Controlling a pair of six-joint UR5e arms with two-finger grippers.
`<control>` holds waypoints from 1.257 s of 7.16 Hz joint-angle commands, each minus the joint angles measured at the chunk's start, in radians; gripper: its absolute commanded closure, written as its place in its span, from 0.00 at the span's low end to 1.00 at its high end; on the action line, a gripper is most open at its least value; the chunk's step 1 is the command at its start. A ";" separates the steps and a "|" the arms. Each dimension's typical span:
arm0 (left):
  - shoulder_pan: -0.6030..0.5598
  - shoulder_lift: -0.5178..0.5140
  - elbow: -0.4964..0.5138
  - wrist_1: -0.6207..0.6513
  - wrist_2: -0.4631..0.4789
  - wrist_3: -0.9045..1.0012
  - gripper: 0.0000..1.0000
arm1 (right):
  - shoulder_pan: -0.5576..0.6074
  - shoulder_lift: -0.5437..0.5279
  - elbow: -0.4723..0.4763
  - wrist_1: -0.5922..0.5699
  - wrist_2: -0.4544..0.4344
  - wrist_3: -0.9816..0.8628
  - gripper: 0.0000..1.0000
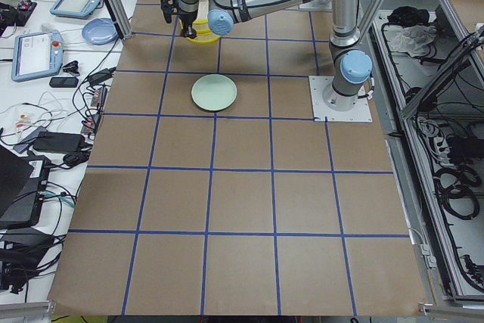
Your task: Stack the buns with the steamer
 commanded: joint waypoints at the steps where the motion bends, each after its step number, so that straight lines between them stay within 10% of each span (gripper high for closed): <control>1: -0.028 -0.003 0.000 0.042 -0.030 -0.042 1.00 | 0.000 0.000 0.000 0.002 -0.003 -0.004 1.00; 9: -0.116 -0.021 0.020 0.155 -0.137 -0.289 1.00 | -0.003 -0.001 0.001 0.005 -0.013 -0.005 0.97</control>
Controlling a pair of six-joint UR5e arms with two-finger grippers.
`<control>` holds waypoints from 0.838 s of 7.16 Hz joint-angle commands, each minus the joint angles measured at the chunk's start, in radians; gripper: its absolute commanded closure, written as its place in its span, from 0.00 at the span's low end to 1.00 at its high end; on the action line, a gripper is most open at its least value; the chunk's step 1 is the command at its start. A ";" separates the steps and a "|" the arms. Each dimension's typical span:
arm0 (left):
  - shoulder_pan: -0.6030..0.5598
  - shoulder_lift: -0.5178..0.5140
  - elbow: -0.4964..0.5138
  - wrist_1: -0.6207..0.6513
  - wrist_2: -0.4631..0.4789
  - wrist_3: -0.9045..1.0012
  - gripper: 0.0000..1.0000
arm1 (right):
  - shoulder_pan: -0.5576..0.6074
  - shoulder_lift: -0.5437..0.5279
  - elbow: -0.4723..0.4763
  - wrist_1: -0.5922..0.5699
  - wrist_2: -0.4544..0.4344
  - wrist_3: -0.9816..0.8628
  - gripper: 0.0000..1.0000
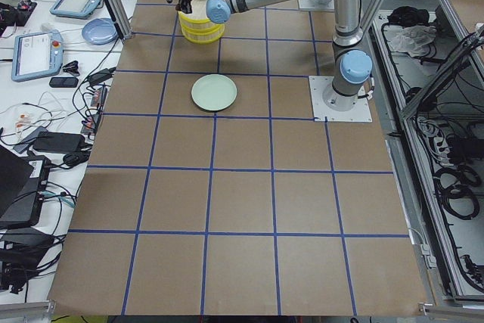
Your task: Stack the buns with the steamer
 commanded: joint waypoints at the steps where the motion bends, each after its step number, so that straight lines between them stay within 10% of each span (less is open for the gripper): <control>1: -0.037 -0.031 -0.013 0.014 -0.080 -0.050 1.00 | 0.000 0.002 0.000 0.001 -0.001 0.002 0.56; 6: -0.085 -0.086 -0.058 0.054 -0.077 -0.065 0.97 | -0.035 -0.053 -0.006 0.010 -0.001 -0.054 0.20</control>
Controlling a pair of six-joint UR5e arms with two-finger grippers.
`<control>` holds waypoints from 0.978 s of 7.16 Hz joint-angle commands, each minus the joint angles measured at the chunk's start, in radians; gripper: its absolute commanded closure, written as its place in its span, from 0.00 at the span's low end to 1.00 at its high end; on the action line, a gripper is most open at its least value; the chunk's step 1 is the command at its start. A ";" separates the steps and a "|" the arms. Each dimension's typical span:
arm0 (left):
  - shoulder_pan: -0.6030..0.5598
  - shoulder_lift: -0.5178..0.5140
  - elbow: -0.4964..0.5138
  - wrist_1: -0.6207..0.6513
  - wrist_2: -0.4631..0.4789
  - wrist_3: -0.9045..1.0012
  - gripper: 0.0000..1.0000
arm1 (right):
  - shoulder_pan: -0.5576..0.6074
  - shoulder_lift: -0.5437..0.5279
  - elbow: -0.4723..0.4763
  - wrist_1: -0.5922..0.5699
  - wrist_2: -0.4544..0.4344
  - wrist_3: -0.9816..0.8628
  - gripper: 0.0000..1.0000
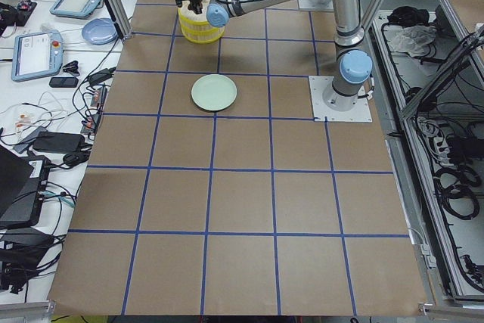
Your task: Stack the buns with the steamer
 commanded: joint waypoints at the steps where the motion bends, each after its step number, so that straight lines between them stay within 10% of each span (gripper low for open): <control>1: -0.006 -0.042 -0.004 0.033 0.002 -0.007 0.65 | -0.056 -0.083 -0.002 0.011 0.002 -0.084 0.07; 2: -0.006 -0.065 -0.002 0.053 0.002 -0.023 0.21 | -0.102 -0.144 -0.005 0.087 0.005 -0.154 0.01; 3: -0.009 -0.076 -0.002 0.096 -0.003 -0.107 0.00 | -0.137 -0.205 -0.013 0.158 0.006 -0.216 0.00; 7: -0.049 -0.062 0.010 0.119 -0.001 -0.198 0.00 | -0.135 -0.379 -0.013 0.302 0.122 -0.261 0.00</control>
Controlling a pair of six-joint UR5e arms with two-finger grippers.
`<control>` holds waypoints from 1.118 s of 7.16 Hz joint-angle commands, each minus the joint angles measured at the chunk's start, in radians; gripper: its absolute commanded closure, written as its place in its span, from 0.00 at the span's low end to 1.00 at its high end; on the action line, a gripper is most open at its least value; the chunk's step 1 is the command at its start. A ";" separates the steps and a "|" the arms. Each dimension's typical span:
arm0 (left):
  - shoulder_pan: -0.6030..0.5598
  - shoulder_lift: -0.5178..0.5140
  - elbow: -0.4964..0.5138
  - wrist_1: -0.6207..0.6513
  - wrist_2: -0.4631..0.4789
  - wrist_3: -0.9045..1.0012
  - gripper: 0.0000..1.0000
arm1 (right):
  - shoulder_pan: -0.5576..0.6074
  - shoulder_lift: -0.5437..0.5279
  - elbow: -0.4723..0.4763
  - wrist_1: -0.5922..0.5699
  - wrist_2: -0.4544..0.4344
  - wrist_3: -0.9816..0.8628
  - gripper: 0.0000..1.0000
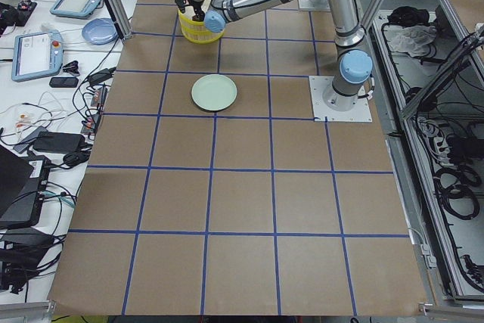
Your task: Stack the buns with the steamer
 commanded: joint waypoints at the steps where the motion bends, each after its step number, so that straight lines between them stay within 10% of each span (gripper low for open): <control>1: -0.008 0.033 0.009 -0.002 0.012 0.011 0.00 | 0.020 -0.038 -0.001 0.033 0.050 0.006 0.00; 3: 0.029 0.102 0.020 -0.191 0.313 0.401 0.00 | 0.092 -0.045 -0.001 0.033 -0.017 0.007 0.00; 8: 0.265 0.335 0.025 -0.684 0.466 0.737 0.00 | 0.101 -0.039 -0.002 0.013 -0.065 -0.048 0.00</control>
